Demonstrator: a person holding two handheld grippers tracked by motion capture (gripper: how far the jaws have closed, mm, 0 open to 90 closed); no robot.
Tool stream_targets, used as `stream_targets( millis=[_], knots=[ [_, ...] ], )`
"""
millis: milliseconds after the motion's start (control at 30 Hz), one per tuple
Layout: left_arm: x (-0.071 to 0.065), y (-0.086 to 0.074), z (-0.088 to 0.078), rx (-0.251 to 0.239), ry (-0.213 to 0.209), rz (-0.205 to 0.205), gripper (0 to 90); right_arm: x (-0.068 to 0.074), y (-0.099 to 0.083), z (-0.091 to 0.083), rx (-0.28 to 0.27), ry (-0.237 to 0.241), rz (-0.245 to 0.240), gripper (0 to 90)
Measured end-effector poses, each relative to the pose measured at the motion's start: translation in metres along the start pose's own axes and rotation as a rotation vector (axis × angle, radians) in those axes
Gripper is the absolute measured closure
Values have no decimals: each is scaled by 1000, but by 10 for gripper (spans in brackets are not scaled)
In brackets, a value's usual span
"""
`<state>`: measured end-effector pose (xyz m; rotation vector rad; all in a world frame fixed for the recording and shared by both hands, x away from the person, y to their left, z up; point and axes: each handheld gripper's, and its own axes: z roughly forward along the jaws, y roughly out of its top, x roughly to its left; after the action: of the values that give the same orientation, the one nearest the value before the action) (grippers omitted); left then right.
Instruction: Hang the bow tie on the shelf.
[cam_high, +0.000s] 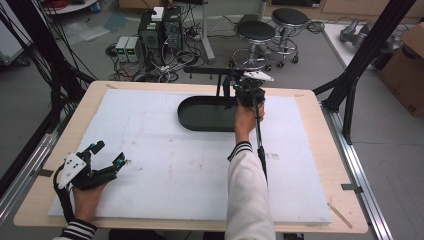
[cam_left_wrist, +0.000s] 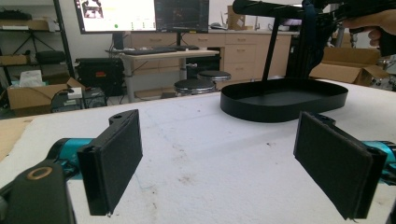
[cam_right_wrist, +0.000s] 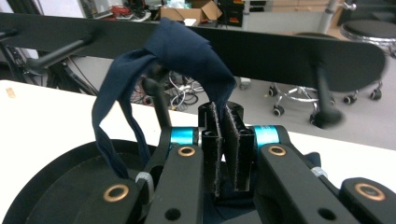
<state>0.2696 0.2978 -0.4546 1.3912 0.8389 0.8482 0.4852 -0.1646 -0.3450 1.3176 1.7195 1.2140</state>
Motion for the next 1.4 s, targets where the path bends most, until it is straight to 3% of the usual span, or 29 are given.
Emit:
stream_targets(
  millis=[467, 733, 1300, 1400],
  knots=[
    [0, 0, 0, 1, -1, 0, 157, 2, 1, -1, -20, -14, -9, 845],
    [0, 0, 0, 0, -1, 0, 157, 5, 4, -3, -57, -27, -26, 857],
    [0, 0, 0, 2, 1, -3, 157, 4, 8, 4, -16, -59, -49, 854],
    [0, 0, 0, 1, 1, -4, 157, 4, 8, 4, -3, -70, -68, 795]
  ],
)
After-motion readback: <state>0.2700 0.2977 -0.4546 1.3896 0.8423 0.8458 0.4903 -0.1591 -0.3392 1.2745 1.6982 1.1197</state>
